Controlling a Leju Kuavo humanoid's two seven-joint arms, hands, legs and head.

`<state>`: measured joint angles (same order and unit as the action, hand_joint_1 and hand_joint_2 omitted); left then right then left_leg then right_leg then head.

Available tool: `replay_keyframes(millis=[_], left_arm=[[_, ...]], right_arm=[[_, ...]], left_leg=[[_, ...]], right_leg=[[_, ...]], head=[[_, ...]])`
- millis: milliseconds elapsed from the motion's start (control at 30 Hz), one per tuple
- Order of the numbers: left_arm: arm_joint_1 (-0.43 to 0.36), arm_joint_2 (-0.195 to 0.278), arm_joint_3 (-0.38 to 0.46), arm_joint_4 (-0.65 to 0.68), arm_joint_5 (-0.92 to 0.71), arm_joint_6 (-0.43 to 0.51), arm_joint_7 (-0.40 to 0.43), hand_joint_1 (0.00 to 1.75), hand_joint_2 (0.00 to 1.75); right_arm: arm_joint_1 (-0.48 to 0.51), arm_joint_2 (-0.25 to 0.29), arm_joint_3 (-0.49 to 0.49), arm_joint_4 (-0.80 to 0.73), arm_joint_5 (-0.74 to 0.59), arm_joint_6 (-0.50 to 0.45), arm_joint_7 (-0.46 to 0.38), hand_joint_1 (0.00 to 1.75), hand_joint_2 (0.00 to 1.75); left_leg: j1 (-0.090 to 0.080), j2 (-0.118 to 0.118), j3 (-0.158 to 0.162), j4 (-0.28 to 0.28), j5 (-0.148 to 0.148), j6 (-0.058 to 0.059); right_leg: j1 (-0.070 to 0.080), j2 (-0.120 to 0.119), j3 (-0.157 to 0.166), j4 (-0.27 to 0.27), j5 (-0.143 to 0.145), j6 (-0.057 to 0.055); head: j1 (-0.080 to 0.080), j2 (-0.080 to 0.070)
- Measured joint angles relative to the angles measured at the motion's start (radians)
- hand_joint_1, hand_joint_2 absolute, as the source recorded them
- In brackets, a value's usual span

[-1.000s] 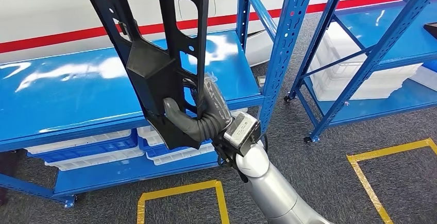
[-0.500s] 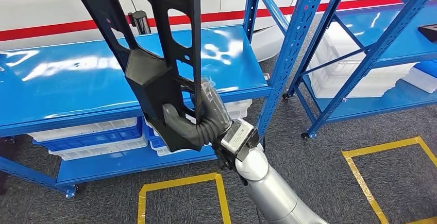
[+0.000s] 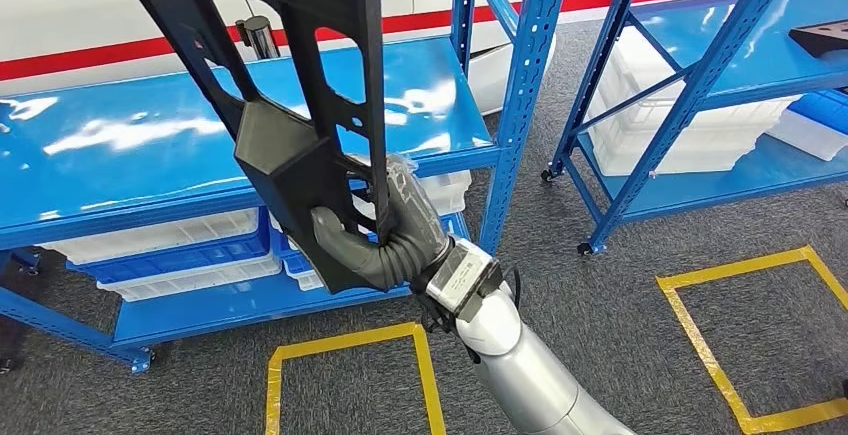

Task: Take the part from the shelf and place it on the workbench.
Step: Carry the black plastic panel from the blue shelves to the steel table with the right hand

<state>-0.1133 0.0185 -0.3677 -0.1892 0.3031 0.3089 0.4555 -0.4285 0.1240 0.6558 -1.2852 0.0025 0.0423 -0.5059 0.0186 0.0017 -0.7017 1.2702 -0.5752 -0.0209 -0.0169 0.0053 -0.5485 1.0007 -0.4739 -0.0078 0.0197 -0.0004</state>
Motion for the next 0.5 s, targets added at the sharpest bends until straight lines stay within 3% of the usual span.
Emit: replay_keyframes(millis=[33,100,167,267,300,333,400,467,500], left_arm=[[-0.001,0.000,0.000,0.000,0.000,-0.001,0.000,0.00,1.75],[-0.005,0.000,0.000,0.000,0.000,-0.003,0.000,0.00,1.75],[-0.009,0.000,0.000,0.000,0.001,-0.005,0.000,0.00,1.75],[-0.009,0.000,0.000,0.000,0.003,-0.005,0.000,0.00,1.75],[-0.010,0.001,0.000,-0.001,0.004,-0.005,0.000,0.00,1.75],[-0.010,0.001,0.000,-0.001,0.005,-0.005,0.000,0.00,1.75],[-0.010,0.001,0.001,-0.001,0.007,-0.005,0.000,0.00,1.75],[-0.009,0.001,0.001,-0.001,0.008,-0.005,0.000,0.00,1.75],[-0.008,0.000,0.001,-0.001,0.009,-0.005,0.000,0.00,1.75]], right_arm=[[0.001,0.000,0.002,0.000,0.003,0.000,-0.001,1.75,1.75],[0.000,0.001,0.008,0.000,0.009,0.001,-0.002,1.75,1.75],[-0.002,0.003,0.014,0.000,0.013,0.003,-0.005,1.75,1.75],[-0.005,0.006,0.023,0.000,0.015,0.009,-0.009,1.75,1.75],[-0.005,0.006,0.025,0.000,0.015,0.010,-0.010,1.75,1.75],[-0.006,0.006,0.027,0.000,0.015,0.011,-0.010,1.75,1.75],[-0.006,0.006,0.031,0.000,0.015,0.012,-0.011,1.75,1.75],[-0.005,0.006,0.035,0.001,0.015,0.012,-0.011,1.75,1.75],[-0.005,0.006,0.037,0.001,0.015,0.012,-0.011,1.75,1.75]], left_leg=[[0.003,0.000,0.029,-0.031,0.021,-0.001],[0.007,0.000,0.119,-0.159,0.063,0.000],[0.002,-0.003,0.172,-0.246,0.079,0.010],[-0.006,-0.003,0.166,-0.264,0.089,0.032],[-0.007,0.000,0.161,-0.269,0.097,0.042],[-0.006,0.003,0.154,-0.274,0.107,0.053],[-0.009,0.006,0.135,-0.278,0.125,0.067],[-0.011,0.008,0.112,-0.277,0.142,0.069],[-0.012,0.009,0.100,-0.276,0.150,0.068]], right_leg=[[0.000,0.000,-0.006,0.002,0.003,0.003],[0.001,0.000,-0.013,0.008,0.007,0.009],[0.003,-0.001,-0.019,0.011,0.014,0.019],[0.002,-0.001,-0.029,0.013,0.025,0.041],[0.003,-0.002,-0.038,0.023,0.015,0.043],[0.004,-0.002,-0.052,0.049,-0.007,0.041],[0.005,-0.003,-0.097,0.160,-0.081,0.028],[0.004,-0.003,-0.131,0.275,-0.134,0.025],[0.004,-0.003,-0.126,0.292,-0.137,0.031]], head=[[0.000,0.000],[0.000,0.000],[0.001,0.000],[0.002,0.000],[0.002,0.000],[0.003,0.000],[0.004,0.000],[0.004,0.000],[0.004,0.000]])
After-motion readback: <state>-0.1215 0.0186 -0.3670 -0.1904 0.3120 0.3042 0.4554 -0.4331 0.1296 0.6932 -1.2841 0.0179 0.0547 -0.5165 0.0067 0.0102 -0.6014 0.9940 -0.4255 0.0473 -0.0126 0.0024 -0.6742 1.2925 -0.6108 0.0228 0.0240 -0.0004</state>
